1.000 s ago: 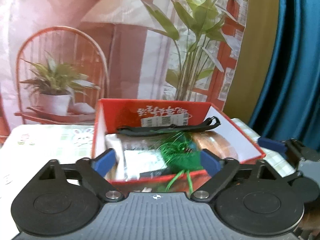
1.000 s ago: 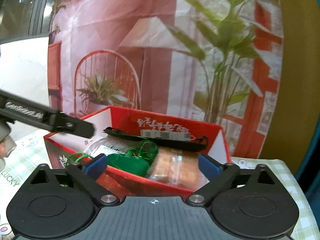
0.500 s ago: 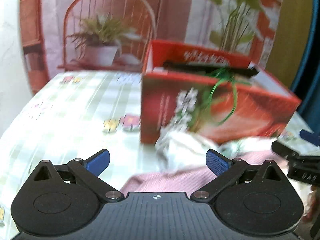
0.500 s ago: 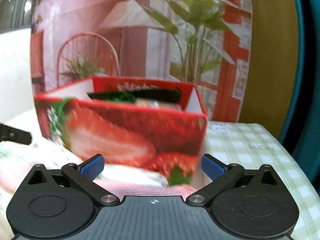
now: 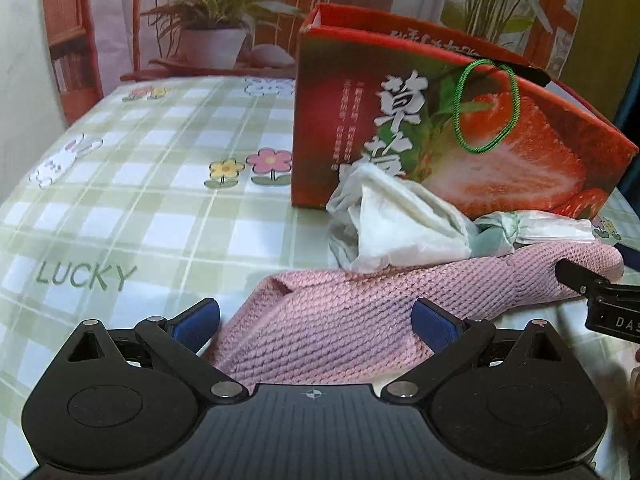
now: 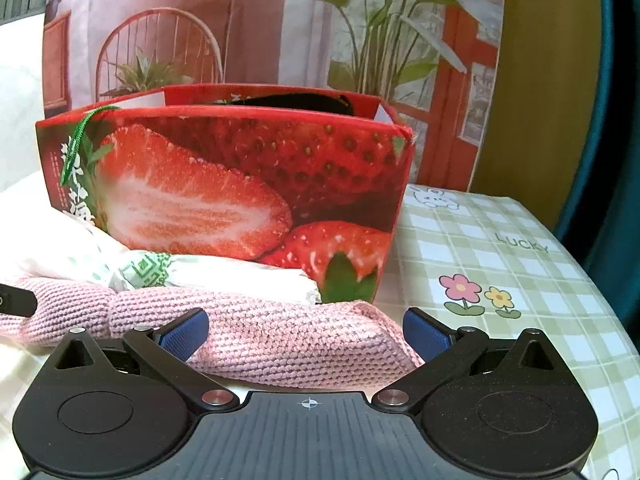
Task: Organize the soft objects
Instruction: 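Move both grippers down to the pink knitted towel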
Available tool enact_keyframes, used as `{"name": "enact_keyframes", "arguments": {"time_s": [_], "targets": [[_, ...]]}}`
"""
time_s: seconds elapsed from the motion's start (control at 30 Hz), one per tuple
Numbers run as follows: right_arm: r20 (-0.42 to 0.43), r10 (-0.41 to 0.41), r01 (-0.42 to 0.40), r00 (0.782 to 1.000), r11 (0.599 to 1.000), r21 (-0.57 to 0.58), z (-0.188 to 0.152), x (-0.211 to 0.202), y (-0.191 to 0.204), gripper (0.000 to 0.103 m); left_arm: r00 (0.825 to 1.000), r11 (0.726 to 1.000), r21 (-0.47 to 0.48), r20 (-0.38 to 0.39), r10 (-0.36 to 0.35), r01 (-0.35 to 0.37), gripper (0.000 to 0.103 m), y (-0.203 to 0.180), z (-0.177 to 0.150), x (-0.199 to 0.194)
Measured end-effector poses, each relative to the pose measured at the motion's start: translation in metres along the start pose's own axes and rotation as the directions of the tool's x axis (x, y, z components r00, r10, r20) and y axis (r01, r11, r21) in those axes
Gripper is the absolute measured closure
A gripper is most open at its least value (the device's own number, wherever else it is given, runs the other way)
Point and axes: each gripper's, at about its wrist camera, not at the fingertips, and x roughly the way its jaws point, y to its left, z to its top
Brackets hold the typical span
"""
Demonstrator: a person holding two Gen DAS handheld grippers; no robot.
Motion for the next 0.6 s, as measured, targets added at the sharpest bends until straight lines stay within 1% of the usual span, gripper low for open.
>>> {"name": "enact_keyframes", "arguments": {"time_s": [0.07,0.17,0.33,0.4,0.53,0.6], "targets": [[-0.023,0.005,-0.005,1.0,1.0,0.001,0.002,0.004,0.001,0.0,1.0,1.0,-0.014,0.007,-0.005,0.005,0.0,0.003,-0.003,0.001],[-0.035,0.015,-0.015,0.999,1.0,0.011,0.001,0.005,0.001,0.0,1.0,1.0,-0.001,0.013,0.007,-0.007,0.0,0.002,-0.005,0.001],[-0.062,0.035,-0.034,0.997,0.999,0.031,0.002,0.009,-0.002,0.0,1.0,1.0,-0.005,0.027,0.015,-0.015,0.0,-0.001,-0.006,0.003],[-0.074,0.046,-0.042,0.996,0.998,0.046,0.003,0.013,-0.005,0.0,0.999,1.0,-0.002,0.026,0.026,-0.025,0.0,-0.005,-0.01,0.001],[-0.107,0.093,-0.081,0.99,0.991,0.11,0.004,0.021,-0.015,0.0,1.0,1.0,-0.002,0.023,0.02,-0.02,0.0,-0.006,-0.01,0.001],[-0.106,0.097,-0.085,0.99,0.99,0.11,0.003,0.021,-0.016,0.0,0.999,1.0,0.0,0.027,0.02,-0.02,0.0,-0.005,-0.01,0.001]]}}
